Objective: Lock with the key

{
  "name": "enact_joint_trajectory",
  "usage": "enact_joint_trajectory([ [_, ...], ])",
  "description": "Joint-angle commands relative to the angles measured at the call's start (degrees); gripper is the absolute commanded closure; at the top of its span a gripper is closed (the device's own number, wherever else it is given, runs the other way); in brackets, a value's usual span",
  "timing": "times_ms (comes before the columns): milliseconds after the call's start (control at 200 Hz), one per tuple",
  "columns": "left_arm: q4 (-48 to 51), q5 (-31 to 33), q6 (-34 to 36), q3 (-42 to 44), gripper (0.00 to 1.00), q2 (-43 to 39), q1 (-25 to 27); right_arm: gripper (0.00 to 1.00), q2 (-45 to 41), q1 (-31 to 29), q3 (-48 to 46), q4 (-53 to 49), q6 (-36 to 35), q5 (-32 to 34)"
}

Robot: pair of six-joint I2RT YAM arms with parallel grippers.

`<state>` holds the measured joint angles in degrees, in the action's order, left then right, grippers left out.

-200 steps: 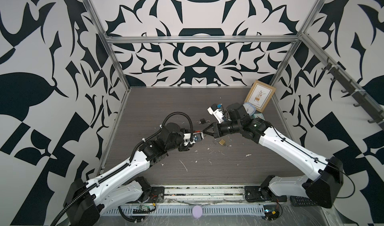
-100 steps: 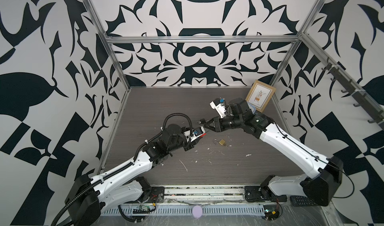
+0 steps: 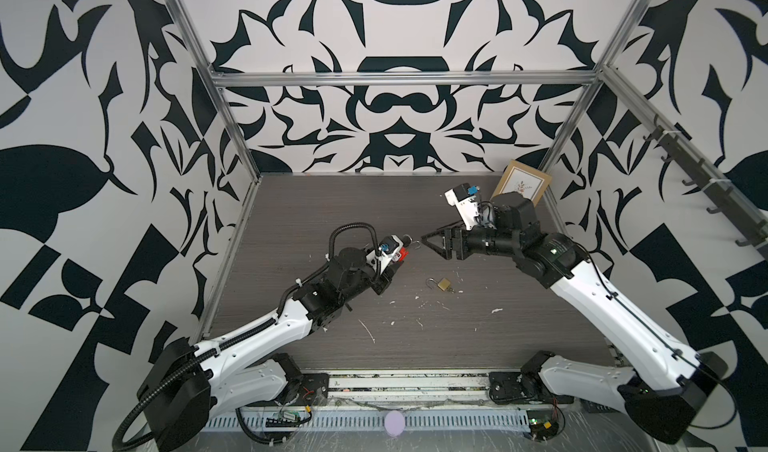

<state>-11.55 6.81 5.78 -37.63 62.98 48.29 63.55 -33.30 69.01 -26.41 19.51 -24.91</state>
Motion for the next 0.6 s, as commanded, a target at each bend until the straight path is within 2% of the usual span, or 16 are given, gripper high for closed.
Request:
enact_joint_trajectory([
  [0, -2.9, 7.2, -12.7, -5.2, 0.93, -0.4, 0.1, 0.25, -6.7, 0.1, -5.0, 8.0, -3.9, 4.9],
  [200, 6.1, 12.1, -24.1, -13.7, 1.0, 0.7, 0.1, 0.24, -12.3, 0.0, -14.4, 17.3, -3.6, 3.9],
  [415, 3.5, 11.5, -33.3, -14.6, 1.0, -0.7, -0.1, 0.25, -10.6, -0.4, -19.9, 25.5, 1.9, 0.4],
  [595, 3.3, 8.6, -39.5, -15.1, 1.0, -1.4, -1.1, 0.27, -9.0, -3.7, -26.2, 39.4, 4.8, 3.0],
])
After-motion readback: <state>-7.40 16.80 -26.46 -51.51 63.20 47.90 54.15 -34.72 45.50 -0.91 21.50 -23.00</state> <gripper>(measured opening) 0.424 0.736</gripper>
